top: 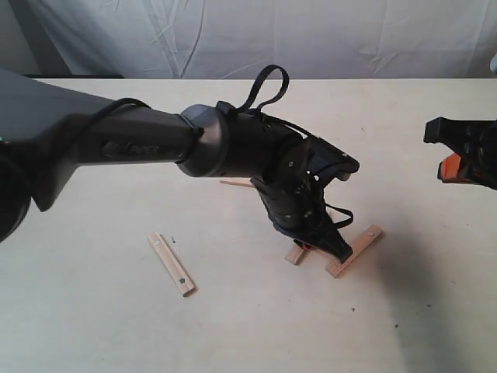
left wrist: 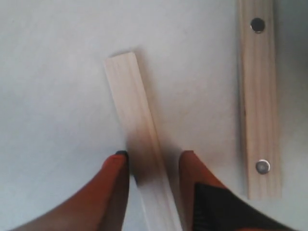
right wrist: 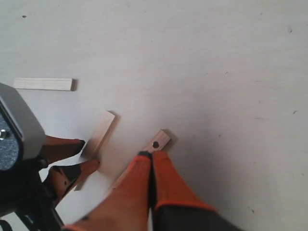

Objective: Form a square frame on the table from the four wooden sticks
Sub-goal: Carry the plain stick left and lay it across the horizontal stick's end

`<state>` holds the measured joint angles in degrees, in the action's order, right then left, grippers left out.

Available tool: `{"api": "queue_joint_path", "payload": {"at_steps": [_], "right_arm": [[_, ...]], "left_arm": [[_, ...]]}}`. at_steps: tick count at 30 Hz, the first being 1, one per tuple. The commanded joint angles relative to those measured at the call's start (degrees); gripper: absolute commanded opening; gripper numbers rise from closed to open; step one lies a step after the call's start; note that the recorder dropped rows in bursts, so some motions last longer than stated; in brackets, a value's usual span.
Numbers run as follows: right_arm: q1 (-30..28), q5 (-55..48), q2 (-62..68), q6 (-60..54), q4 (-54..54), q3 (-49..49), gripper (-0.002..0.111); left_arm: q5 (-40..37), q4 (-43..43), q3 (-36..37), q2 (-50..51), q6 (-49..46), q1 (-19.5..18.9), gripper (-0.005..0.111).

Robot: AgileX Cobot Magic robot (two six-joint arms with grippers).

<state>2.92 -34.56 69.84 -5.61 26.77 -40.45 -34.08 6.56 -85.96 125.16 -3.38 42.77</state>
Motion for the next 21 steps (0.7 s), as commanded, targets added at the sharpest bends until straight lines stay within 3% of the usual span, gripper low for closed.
{"api": "queue_joint_path", "payload": {"at_steps": [1, 7, 12, 16, 21], "right_arm": [[0.2, 0.8, 0.1, -0.4, 0.9, 0.1, -0.001], [0.2, 0.8, -0.3, -0.4, 0.9, 0.1, -0.001], [0.2, 1.4, -0.3, -0.4, 0.9, 0.1, -0.001], [0.2, 1.5, -0.3, -0.4, 0.9, 0.1, -0.001], [0.2, 1.5, -0.3, -0.4, 0.8, 0.1, -0.001]], "left_arm": [[0.7, 0.0, -0.2, 0.9, 0.5, 0.2, 0.035], [-0.2, -1.2, -0.2, 1.7, 0.5, 0.2, 0.025], [-3.9, -3.0, -2.1, -0.3, 0.5, 0.0, 0.0], [-8.6, -7.8, -4.9, -4.7, 6.3, -1.9, 0.0], [-13.2, -13.6, -5.0, -9.2, 17.0, -8.0, 0.0]]}}
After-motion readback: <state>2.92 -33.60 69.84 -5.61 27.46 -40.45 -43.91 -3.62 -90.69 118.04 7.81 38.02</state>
